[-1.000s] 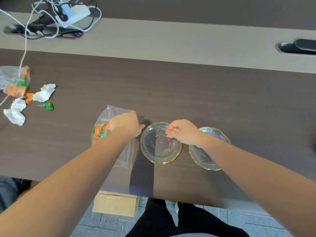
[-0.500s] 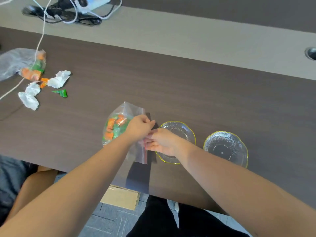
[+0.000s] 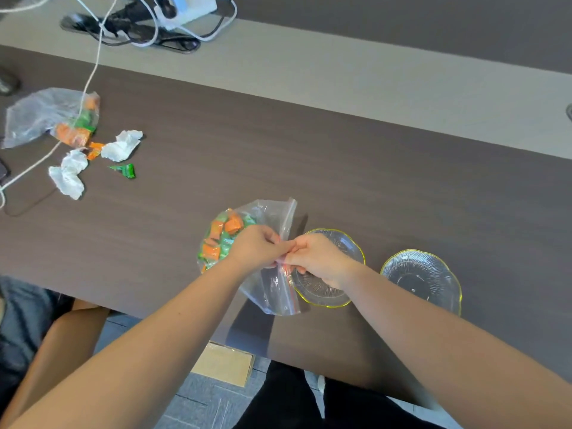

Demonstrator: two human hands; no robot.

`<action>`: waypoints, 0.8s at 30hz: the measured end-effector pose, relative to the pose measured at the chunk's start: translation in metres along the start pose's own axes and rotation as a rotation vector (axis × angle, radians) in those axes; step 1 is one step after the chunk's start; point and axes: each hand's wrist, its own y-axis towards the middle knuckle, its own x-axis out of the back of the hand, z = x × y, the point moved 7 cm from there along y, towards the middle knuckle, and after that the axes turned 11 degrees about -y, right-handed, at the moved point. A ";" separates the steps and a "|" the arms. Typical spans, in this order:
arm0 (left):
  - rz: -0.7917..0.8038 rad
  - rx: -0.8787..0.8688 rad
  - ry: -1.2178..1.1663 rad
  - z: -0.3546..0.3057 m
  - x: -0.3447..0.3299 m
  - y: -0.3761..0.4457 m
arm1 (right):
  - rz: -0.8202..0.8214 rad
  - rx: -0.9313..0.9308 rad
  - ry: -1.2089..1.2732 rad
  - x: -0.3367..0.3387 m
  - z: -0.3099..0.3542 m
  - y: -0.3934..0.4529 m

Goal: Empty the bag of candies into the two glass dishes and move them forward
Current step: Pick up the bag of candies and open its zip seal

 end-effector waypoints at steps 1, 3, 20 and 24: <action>-0.017 -0.010 -0.008 -0.001 0.001 0.000 | -0.014 0.006 -0.004 0.000 0.000 0.001; -0.039 -0.041 0.007 -0.002 0.003 0.001 | -0.036 0.014 0.023 0.000 0.001 0.002; 0.122 -0.072 0.064 -0.015 -0.004 0.010 | 0.044 -0.049 0.616 0.001 -0.007 0.008; 0.195 0.000 -0.057 -0.013 -0.010 0.008 | 0.155 -0.023 0.470 0.000 0.003 0.004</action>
